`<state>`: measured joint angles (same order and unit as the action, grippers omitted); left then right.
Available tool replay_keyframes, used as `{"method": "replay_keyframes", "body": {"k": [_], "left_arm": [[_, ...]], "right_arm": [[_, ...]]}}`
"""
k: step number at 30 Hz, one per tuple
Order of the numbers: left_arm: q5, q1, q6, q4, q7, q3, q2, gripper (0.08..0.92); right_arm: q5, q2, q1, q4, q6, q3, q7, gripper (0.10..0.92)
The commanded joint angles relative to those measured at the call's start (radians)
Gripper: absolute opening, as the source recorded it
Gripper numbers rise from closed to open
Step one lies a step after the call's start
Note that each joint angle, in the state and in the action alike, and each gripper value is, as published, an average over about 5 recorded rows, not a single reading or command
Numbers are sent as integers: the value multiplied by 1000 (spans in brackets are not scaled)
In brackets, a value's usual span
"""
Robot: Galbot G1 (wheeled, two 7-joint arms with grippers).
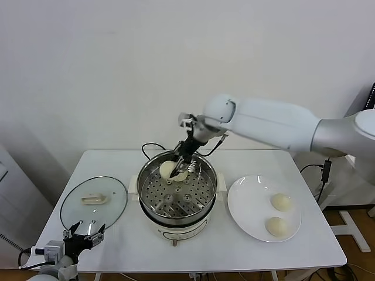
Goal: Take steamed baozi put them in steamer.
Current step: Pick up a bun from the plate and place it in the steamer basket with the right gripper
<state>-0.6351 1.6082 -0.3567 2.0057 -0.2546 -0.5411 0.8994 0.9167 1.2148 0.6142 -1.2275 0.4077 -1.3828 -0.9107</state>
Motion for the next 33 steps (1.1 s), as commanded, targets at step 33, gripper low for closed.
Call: {"method": "replay_keyframes", "body": {"k": [33], "left_arm": [[-12, 5, 6, -1, -1, -10, 3, 823]], "right_arm": [[-88, 78, -52, 43, 69, 20, 70, 805]]}}
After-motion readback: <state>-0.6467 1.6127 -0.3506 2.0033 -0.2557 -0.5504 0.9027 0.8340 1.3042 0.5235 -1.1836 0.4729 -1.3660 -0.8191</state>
